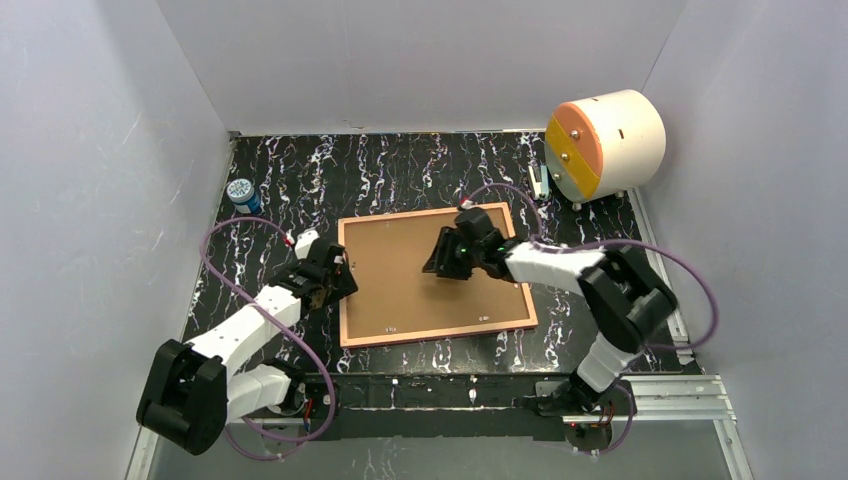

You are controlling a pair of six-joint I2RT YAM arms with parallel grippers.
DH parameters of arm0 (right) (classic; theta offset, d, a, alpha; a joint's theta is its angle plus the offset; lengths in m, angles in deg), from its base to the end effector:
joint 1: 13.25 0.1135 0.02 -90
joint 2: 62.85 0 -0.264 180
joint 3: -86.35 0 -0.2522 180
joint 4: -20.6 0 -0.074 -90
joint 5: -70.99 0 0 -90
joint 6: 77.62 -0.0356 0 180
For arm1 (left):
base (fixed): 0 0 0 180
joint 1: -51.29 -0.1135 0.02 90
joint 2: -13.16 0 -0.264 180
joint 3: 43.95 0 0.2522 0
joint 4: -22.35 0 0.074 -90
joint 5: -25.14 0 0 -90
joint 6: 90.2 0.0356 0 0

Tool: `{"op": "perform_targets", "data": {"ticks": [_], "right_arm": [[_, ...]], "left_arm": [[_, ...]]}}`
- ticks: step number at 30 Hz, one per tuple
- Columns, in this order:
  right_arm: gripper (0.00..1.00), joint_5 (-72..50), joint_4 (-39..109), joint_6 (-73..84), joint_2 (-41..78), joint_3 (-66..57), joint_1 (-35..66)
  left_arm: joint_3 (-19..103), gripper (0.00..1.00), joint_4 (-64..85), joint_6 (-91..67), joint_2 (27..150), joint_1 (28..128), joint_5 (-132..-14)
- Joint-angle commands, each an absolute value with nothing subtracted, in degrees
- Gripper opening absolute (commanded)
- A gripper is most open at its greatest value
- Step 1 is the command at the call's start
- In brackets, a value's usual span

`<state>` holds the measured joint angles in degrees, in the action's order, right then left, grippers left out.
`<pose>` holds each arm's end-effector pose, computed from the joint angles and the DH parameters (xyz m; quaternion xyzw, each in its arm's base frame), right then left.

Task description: Put the photo into the frame

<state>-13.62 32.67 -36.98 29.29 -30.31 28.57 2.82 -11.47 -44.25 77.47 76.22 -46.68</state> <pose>0.2464 0.2249 0.1842 0.0402 0.9078 0.3266 0.2600 0.1982 -0.0799 0.1912 -0.2063 0.9102 -0.0621 0.3537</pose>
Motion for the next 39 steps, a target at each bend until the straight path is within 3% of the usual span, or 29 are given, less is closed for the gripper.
{"op": "perform_targets", "data": {"ticks": [1,6,12,22,39], "right_arm": [[0.49,-8.48,22.09,-42.69,39.12,-22.35,32.95],[0.45,-8.4,18.86,-45.52,47.79,-14.63,36.81],[0.41,-8.56,17.99,-46.43,56.22,-7.5,39.83],[0.35,-14.61,22.46,-44.62,63.06,1.07,40.94],[0.33,-11.53,24.05,-41.78,69.07,6.27,40.95]], "left_arm": [[-0.86,0.63,-6.65,-46.68,74.83,76.34,-43.58],[-3.23,0.52,-2.85,-47.9,74.79,76.25,-44.5],[-4.22,0.46,-1.88,-47.8,77.46,76.16,-48.15],[-4.35,0.27,-7.03,-49.63,75.3,75.81,-44.49],[-3.17,0.27,-9.1,-50.58,77.31,75.14,-47.46]]}}
